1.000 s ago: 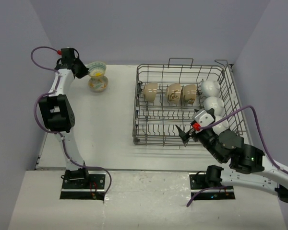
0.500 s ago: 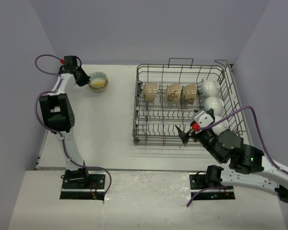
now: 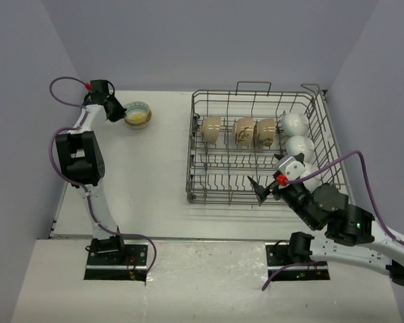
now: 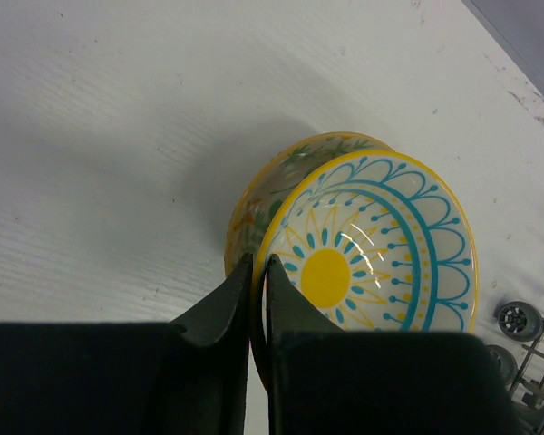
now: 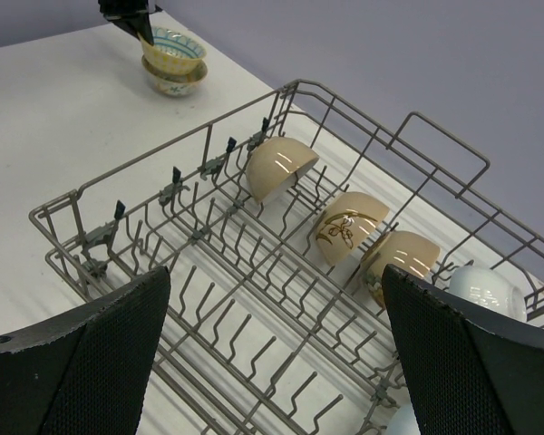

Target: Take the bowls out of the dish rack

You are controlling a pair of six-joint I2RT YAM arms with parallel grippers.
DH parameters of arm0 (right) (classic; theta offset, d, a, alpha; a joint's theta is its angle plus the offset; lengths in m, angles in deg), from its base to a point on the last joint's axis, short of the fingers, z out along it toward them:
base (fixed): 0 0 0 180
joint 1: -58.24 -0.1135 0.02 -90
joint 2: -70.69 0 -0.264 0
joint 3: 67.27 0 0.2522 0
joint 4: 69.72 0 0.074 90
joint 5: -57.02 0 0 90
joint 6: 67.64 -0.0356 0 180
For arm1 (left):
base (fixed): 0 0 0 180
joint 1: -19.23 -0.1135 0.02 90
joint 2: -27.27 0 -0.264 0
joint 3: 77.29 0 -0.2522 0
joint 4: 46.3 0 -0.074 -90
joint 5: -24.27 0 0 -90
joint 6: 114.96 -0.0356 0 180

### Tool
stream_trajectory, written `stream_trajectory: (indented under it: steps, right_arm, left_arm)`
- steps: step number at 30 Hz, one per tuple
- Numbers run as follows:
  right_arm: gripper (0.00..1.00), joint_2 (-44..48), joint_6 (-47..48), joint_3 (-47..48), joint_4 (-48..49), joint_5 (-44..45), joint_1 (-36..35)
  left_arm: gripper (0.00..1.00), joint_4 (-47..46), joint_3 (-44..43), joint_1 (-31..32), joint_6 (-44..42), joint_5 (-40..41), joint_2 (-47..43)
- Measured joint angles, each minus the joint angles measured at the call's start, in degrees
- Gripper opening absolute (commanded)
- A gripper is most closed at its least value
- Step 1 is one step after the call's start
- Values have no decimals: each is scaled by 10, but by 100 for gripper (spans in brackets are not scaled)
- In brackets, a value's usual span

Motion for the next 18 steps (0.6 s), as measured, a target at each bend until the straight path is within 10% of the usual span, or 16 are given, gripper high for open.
stream_trajectory:
  steps: [9,18]
  right_arm:
    - [99,5,0,-5,2,-1,0]
    - [99,6,0,-7,3,-2,0]
  left_arm:
    - [0,0,-2,0,-2,0,4]
    - [18,0,-8,0,-2,-3,11]
